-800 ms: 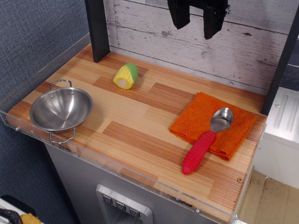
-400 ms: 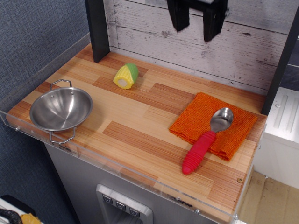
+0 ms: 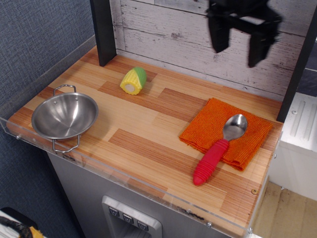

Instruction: Move the spoon close to the right of the bowl

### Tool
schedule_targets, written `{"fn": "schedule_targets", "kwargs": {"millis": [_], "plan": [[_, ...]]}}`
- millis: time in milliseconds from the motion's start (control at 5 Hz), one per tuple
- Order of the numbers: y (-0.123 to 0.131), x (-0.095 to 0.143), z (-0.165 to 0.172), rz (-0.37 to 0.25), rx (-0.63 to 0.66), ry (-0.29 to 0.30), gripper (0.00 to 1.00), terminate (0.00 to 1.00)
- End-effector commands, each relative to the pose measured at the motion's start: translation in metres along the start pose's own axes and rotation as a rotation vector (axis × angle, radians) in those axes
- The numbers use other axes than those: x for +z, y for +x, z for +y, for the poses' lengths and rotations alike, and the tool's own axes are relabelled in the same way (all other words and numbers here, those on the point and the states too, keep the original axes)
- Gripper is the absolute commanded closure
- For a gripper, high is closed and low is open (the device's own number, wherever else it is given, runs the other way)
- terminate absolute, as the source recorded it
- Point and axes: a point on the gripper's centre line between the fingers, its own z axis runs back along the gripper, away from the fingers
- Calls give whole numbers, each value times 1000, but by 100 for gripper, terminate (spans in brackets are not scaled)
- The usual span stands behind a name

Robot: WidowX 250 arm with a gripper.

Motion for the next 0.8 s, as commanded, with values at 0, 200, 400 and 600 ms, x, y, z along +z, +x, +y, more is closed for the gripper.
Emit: {"fn": "schedule_targets", "kwargs": {"millis": [0,200,400,600], "plan": [[-67,35,-48,-26,11,-3,0,0],[-102,34,-50,16,82,25,0,0],[-119,25,-43,46,114,40,0,0],[-120,8,-40,86,118,44,0,0]]}}
